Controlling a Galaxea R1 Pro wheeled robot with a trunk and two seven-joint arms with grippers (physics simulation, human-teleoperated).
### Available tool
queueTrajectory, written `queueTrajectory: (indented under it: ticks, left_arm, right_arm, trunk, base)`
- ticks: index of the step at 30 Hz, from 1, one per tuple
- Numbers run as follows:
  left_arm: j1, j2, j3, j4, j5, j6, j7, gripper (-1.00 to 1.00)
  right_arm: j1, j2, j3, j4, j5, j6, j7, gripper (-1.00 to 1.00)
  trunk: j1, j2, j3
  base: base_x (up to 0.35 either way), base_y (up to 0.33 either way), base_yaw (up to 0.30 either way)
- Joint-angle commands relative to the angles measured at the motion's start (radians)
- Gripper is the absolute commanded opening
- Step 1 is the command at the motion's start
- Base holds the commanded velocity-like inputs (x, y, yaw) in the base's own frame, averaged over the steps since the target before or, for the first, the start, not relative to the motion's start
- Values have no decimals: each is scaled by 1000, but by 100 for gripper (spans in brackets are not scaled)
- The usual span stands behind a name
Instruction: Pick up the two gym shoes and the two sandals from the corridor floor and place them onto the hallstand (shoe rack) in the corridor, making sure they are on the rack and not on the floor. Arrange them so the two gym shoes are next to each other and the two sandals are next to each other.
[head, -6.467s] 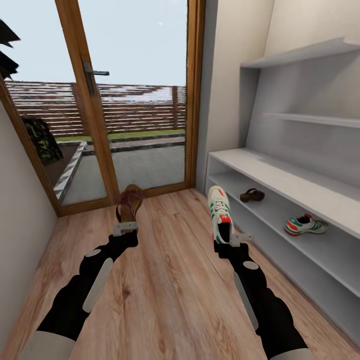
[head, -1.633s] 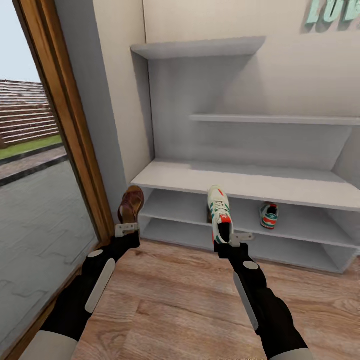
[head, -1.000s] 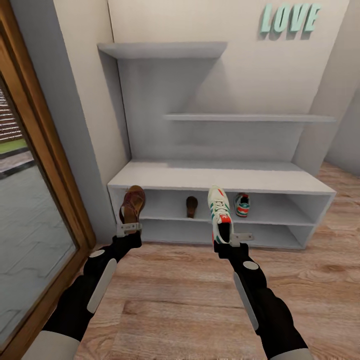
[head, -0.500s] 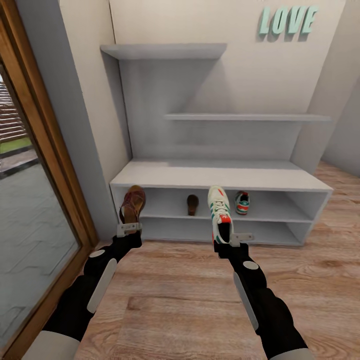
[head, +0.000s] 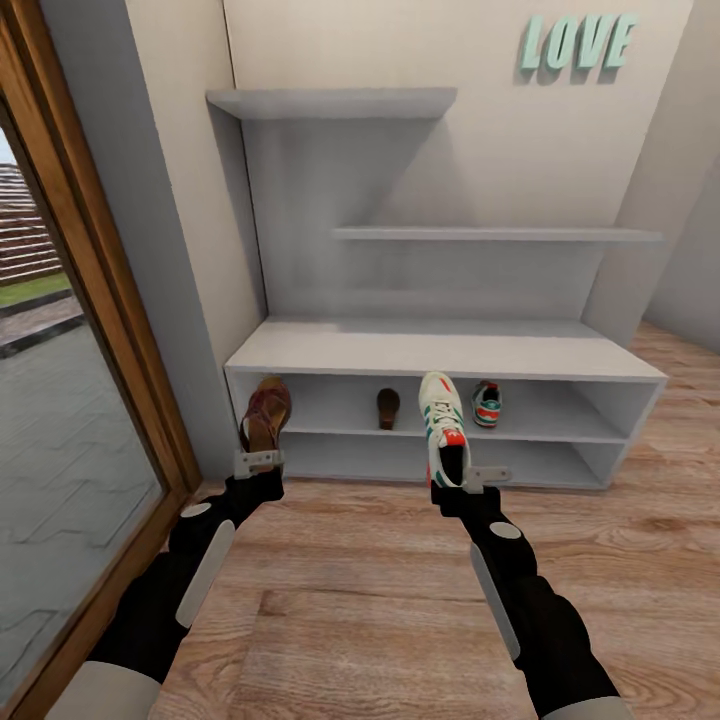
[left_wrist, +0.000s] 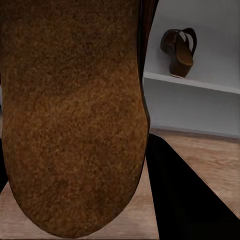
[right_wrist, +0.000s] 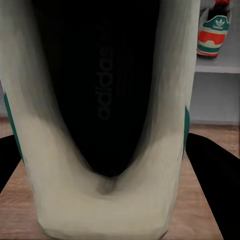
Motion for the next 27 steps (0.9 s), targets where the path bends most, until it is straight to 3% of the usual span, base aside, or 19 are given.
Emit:
queueTrajectory:
  ticks: [1,3,4,8,10,12,13,14,15,17,20,23,25,26,27]
  left_arm:
    - [-1,1,-3,5,7,4,5,-100]
    - [-1,1,-4,12,6,4,5,-100]
    - [-1,1,-7,17,5,4,6,-100]
    - [-1,-3,-36,46,4,2,6,-100]
    - [-1,-6,-46,57,4,2,6,-100]
    - [-1,-9,-50,70,4,2,6,-100]
    - [-1,-11,-51,73,4,2,6,-100]
    - [-1,-14,-52,80,4,2,6,-100]
    - [-1,-16,-52,84,4,2,6,-100]
    - [-1,-30,-55,104,3,3,6,-100]
    - [-3,-65,-58,148,0,3,7,-100]
    - [-8,-96,-61,192,-2,5,9,-100]
    - [-12,-105,-62,209,-1,8,9,-100]
    - [-15,-110,-62,216,-1,21,9,-100]
    - [-16,-112,-62,219,-1,34,9,-100]
  right_arm:
    - [-1,-3,-8,-2,-3,6,-6,-100]
    - [-1,-6,-49,-2,-4,6,-6,-100]
    - [-1,-8,-101,-1,-5,6,-5,-100]
    - [-1,-41,-420,0,-5,6,-2,-100]
    - [-1,-87,-578,0,-5,6,-1,-100]
    - [-1,-170,-711,2,-7,9,0,-100]
    - [-1,-196,-742,3,-7,11,2,-100]
    - [-1,-252,-800,4,-8,15,10,-100]
    - [-1,-281,-828,6,-8,18,18,-100]
    - [-1,-387,-945,23,-13,37,78,-100]
    - [-1,-507,-1135,53,-13,113,219,-100]
    - [-1,-633,-1307,66,-8,229,296,-100]
    - [-1,-711,-1371,79,-6,272,313,-100]
    - [-1,-736,-1387,84,-6,283,317,-100]
    - [-1,-746,-1393,85,-6,286,319,-100]
  trunk:
    - [0,0,-1]
    - [0,0,-1]
    - [0,0,-1]
    - [0,0,-1]
    - [0,0,-1]
    - [0,0,-1]
    - [0,0,-1]
    - [0,0,-1]
    - [0,0,-1]
    - [0,0,-1]
    - [0,0,-1]
    - [0,0,-1]
    - [0,0,-1]
    - [0,0,-1]
    - [0,0,-1]
  base:
    - [0,0,0]
    - [0,0,0]
    - [0,0,0]
    - [0,0,0]
    - [0,0,0]
    - [0,0,0]
    - [0,0,0]
    - [0,0,0]
    - [0,0,0]
    - [0,0,0]
    - [0,0,0]
    - [0,0,0]
    - [0,0,0]
    - [0,0,0]
    - [0,0,0]
